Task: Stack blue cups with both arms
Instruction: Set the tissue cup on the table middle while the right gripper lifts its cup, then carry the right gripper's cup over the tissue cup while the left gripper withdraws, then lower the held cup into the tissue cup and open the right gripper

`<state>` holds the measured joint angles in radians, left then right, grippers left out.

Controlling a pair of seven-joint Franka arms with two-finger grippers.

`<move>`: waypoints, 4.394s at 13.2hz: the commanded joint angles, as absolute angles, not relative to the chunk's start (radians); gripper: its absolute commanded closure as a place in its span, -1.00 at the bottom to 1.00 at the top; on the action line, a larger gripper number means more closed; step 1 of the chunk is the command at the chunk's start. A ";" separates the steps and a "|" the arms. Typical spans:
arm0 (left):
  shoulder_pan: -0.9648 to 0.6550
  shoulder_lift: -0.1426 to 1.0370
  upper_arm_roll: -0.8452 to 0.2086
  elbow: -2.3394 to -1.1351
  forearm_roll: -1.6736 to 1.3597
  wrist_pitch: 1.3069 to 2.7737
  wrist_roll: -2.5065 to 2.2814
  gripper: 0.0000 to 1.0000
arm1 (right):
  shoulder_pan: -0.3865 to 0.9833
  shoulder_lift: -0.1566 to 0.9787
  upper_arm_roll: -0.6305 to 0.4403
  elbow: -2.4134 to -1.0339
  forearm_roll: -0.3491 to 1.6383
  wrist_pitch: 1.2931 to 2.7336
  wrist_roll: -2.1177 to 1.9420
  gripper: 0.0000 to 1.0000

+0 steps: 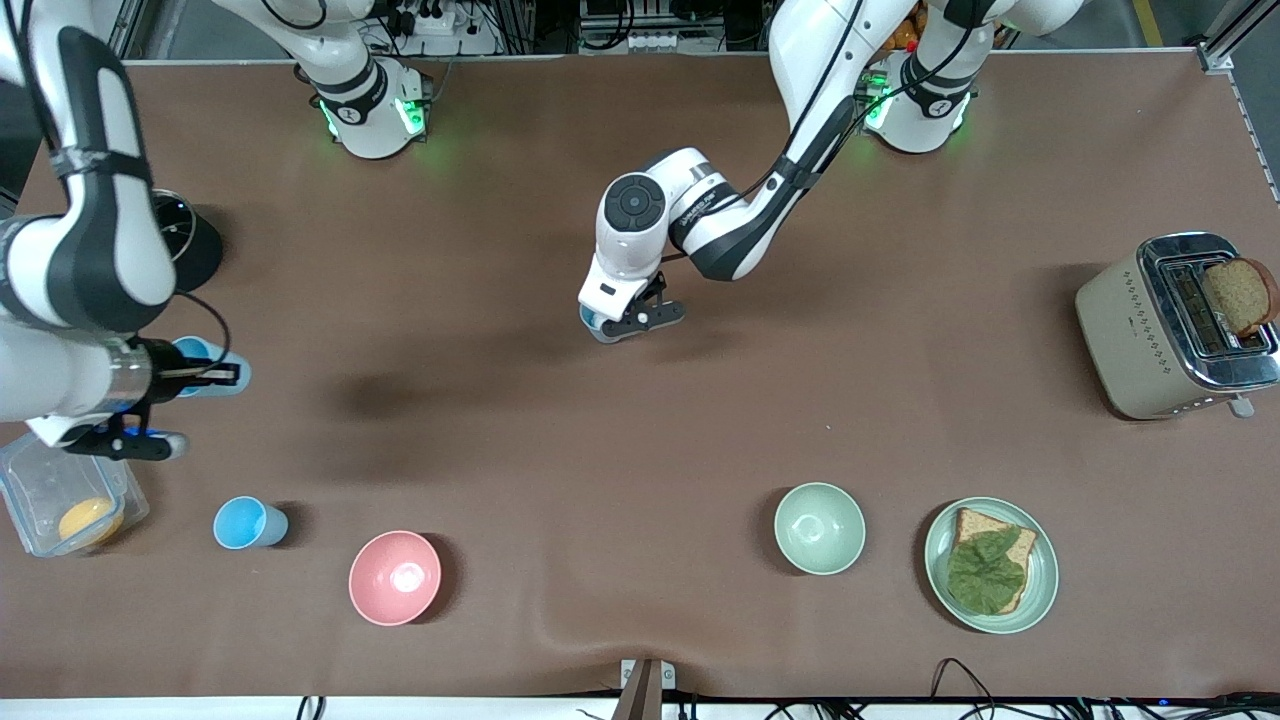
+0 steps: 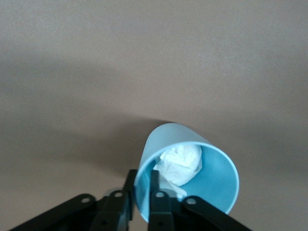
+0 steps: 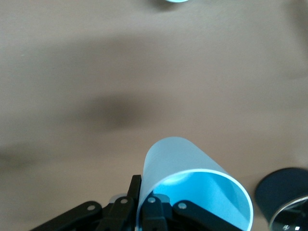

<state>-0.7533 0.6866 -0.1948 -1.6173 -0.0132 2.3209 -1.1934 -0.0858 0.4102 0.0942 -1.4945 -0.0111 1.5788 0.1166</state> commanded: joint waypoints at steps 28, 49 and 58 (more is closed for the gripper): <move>0.061 0.012 -0.178 -1.562 0.014 1.603 -0.147 -1.00 | 0.696 0.583 0.084 -1.532 0.192 1.983 1.313 1.00; 0.058 -0.012 -0.190 -1.529 0.015 1.549 -0.144 -1.00 | 0.300 0.476 0.071 -1.502 0.045 1.617 0.740 -1.00; 0.060 -0.011 -0.189 -1.529 0.015 1.551 -0.143 -1.00 | -0.044 0.164 0.074 -1.534 0.026 1.480 0.016 -1.00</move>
